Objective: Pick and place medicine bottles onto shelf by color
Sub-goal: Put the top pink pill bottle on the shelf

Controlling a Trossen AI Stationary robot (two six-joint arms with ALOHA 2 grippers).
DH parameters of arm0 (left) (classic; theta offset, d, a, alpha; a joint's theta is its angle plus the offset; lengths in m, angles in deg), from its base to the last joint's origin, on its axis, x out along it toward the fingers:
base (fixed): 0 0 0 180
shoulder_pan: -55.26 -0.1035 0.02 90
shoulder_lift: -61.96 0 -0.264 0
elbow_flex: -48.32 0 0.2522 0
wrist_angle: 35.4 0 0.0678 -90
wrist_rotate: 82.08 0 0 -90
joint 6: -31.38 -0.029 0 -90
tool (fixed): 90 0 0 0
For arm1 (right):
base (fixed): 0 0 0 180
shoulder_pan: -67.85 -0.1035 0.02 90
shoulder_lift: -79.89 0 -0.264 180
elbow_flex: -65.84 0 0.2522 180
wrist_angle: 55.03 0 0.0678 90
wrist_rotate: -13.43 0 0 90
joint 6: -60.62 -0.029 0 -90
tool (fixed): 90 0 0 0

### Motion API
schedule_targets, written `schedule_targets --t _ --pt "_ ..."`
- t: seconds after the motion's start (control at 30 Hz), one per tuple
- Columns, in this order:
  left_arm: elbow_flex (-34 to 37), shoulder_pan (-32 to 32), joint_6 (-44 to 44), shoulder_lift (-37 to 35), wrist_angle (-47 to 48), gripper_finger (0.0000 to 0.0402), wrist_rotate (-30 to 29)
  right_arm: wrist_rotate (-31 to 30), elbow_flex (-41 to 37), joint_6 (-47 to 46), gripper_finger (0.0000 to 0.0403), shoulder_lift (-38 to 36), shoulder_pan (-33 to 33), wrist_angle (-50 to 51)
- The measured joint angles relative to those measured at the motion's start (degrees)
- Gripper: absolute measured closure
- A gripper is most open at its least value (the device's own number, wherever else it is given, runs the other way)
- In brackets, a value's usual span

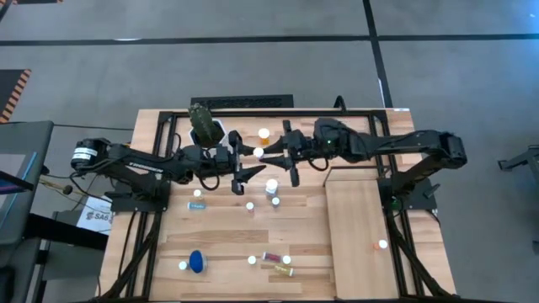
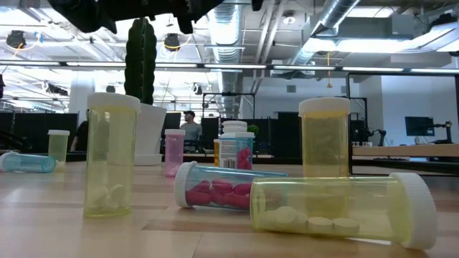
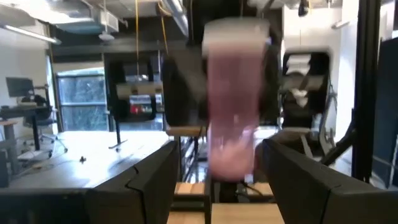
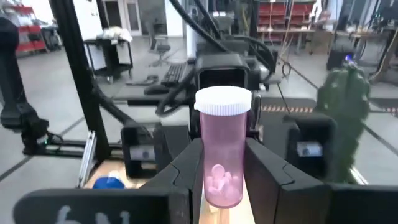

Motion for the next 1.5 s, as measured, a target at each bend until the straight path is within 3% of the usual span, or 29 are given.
schedule_targets --t 0.23,0.57,0.7,0.97,1.3,1.5 --pt "-0.9 0.0 -0.3 0.0 1.6 0.0193 0.1 0.0 -0.1 -1.0 0.0293 0.7 -0.2 1.0" --pt "-0.9 0.0 0.5 0.0 1.8 0.0310 1.5 -0.8 -0.1 -1.2 0.0293 0.6 -0.1 1.1" --pt "-0.9 0.0 0.5 0.0 2.1 0.0338 2.6 -0.4 -0.1 -1.3 0.0293 0.6 -0.2 1.4" --pt "-0.9 0.0 0.6 0.0 3.3 0.0319 2.6 -0.4 0.3 -4.7 0.0278 0.2 0.1 4.7" --pt "-1.0 0.0 2.2 -0.1 5.7 0.0333 2.5 -0.7 11.8 -4.1 0.0166 0.2 0.7 30.9" --pt "-1.0 0.0 8.3 -0.1 9.9 0.0325 6.2 -2.2 16.2 -5.9 0.0143 0.1 0.7 40.6"
